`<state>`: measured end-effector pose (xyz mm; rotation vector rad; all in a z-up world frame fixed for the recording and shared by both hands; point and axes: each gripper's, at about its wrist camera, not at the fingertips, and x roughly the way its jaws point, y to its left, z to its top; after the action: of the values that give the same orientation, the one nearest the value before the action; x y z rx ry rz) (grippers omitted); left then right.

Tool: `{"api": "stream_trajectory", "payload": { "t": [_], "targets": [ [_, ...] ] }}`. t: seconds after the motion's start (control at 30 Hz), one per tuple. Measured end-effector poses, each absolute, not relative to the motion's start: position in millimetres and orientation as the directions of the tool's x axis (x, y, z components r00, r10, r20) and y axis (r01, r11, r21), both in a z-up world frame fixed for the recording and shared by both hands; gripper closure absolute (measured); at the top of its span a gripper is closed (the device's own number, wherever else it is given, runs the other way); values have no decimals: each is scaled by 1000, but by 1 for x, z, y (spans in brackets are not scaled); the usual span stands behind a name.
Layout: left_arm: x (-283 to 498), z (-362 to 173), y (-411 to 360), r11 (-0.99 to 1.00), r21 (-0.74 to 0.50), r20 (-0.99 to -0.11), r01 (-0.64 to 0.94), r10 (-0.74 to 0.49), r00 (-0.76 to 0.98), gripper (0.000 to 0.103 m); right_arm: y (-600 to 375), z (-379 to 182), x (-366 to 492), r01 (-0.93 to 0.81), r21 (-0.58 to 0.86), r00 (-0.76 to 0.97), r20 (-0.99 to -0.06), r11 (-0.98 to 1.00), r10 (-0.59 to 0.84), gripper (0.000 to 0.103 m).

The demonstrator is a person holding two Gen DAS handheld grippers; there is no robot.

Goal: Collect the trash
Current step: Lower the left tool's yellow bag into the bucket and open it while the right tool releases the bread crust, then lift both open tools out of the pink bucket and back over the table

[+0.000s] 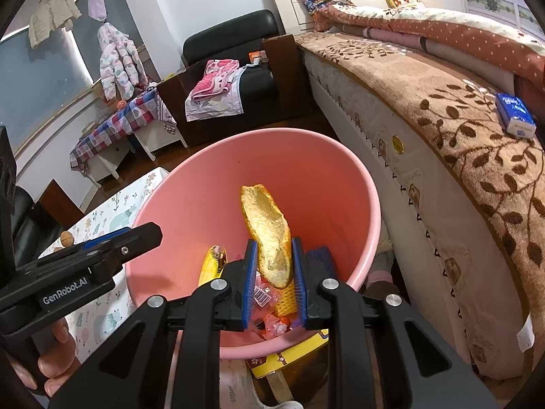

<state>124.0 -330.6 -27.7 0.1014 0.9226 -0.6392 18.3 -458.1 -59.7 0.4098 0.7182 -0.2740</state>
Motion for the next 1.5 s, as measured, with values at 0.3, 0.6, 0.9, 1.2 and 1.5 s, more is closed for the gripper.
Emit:
{"api": "stream_trajectory", "payload": {
  "t": [0.3,0.6,0.9,1.2,1.5],
  "targets": [
    [118,-25,-333,804,-186,-764,565,-480,432,55,-459,-61,18,378,291,727,-681,879,-87,70],
    [114,-18,-330,798,-190,-751,572,-493,438,54,-454,-57,15,371,289,737,-670,882,-90,69],
    [106,-4,-323,789,-190,-726,584,-513,457,49,-446,-48,8,367,284,749,-655,886,-100,69],
    [95,16,-304,774,-203,-682,600,-551,480,45,-434,-30,-6,352,269,774,-622,897,-117,68],
    [76,33,-278,775,-181,-648,606,-558,519,42,-406,-10,-20,309,230,806,-578,923,-125,59]
  ]
}}
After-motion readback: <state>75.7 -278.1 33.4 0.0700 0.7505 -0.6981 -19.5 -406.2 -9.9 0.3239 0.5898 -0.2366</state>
